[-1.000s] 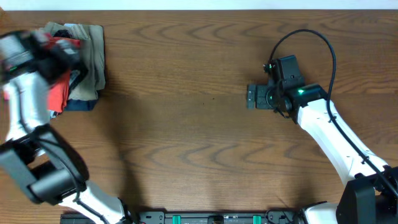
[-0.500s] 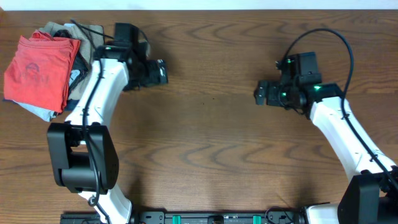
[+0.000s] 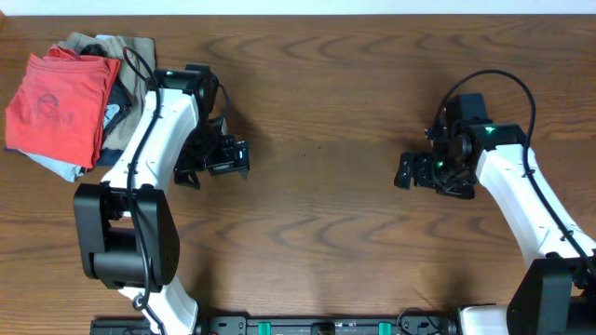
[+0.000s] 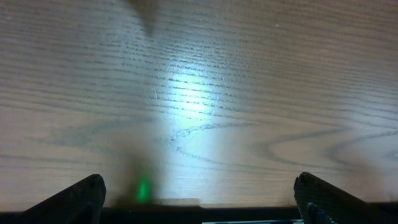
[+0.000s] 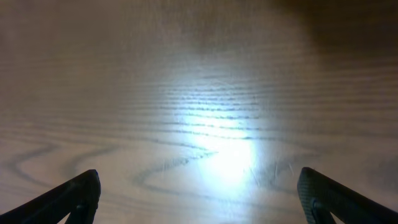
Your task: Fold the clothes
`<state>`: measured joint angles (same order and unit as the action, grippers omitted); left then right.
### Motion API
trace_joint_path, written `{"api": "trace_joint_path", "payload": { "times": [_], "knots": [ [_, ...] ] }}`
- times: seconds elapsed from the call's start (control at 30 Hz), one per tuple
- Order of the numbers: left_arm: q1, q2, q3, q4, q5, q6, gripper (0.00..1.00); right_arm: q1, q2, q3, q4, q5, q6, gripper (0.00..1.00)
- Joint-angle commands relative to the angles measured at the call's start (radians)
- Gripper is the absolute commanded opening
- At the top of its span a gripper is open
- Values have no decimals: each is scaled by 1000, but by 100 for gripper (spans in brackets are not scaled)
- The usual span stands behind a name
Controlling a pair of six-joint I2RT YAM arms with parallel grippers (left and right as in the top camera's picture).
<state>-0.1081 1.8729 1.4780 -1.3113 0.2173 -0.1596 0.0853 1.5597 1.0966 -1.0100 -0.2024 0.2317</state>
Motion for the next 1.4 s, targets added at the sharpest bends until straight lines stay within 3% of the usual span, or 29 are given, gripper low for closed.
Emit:
{"api": "trace_joint_path", "payload": {
  "times": [0.0, 0.2, 0.4, 0.53, 0.67, 0.87, 1.37],
  "knots": [
    [-19, -79, -71, 31, -10, 7, 98, 1, -61, -17, 10, -3, -32, 99],
    [-86, -379, -306, 252, -71, 0, 98, 8, -299, -175, 161, 42, -19, 99],
    [-200, -850, -616, 594, -160, -13, 98, 7, -727, -429, 357, 115, -16, 99],
    [-233, -1102, -741, 740, -169, -13, 98, 6, -970, -514, 363, 150, -16, 99],
    [-234, -1263, -752, 732, -169, -13, 98, 6, -1127, -526, 298, 150, -16, 99],
    [-234, -1374, -752, 732, -169, -13, 98, 7, -1198, -526, 203, 150, -16, 99],
    [-234, -1371, -752, 628, -169, -13, 98, 6, -1195, -526, -10, 150, -16, 99]
  ]
}}
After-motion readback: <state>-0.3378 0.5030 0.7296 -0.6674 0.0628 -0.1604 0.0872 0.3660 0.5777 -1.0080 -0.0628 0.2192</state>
